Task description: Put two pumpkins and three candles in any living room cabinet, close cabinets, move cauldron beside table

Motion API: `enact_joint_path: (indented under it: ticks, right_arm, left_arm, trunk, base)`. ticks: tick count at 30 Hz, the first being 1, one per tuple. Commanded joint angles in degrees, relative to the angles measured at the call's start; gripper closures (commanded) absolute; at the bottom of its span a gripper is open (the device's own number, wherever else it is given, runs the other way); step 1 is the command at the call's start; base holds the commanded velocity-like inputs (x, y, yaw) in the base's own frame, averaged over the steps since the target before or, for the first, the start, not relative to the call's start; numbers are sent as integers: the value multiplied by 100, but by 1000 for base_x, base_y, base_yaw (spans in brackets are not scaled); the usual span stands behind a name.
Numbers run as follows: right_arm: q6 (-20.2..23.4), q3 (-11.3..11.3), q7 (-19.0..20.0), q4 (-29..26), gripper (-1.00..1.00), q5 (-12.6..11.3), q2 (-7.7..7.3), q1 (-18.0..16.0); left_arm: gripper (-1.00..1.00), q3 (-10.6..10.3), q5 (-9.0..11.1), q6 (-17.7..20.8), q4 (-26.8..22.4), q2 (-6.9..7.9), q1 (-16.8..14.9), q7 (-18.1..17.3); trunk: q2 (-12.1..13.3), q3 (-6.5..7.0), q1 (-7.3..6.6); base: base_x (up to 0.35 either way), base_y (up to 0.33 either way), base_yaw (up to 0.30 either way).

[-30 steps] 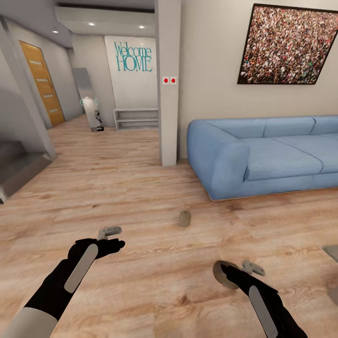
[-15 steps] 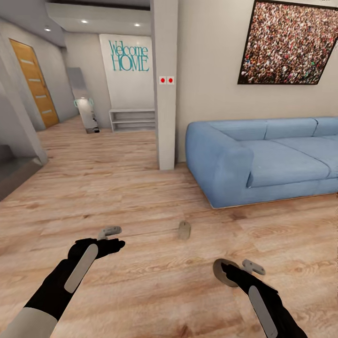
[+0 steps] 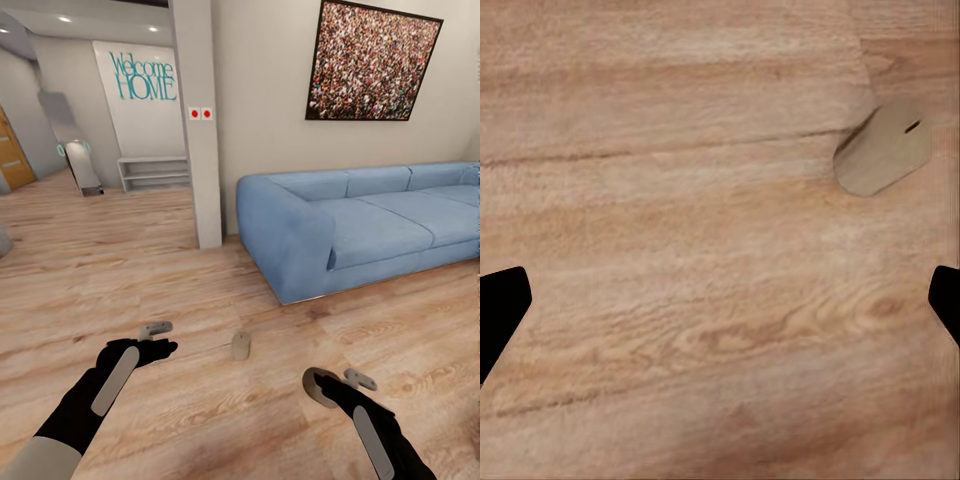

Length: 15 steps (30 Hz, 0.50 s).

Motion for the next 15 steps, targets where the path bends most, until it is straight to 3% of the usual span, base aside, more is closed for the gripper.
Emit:
enact_joint_path:
  ticks: [1,12,15]
  right_arm:
    - [21,9,-45,-9,100,-65,2,-3]
    - [20,54,-46,-17,100,-10,58,-3]
    - [19,53,-45,-17,100,-33,44,-3]
  left_arm:
    - [-100,-14,60,7,-7,6,-3,59]
    - [-100,-14,59,7,-7,6,-3,59]
    - [-100,-14,58,7,-7,6,-3,56]
  trunk:
    - [-2,-6,2]
    - [-2,-6,2]
    - [-2,-6,2]
  base:
    - [337,0,-93]
    - [337,0,-21]
    - [337,0,-135]
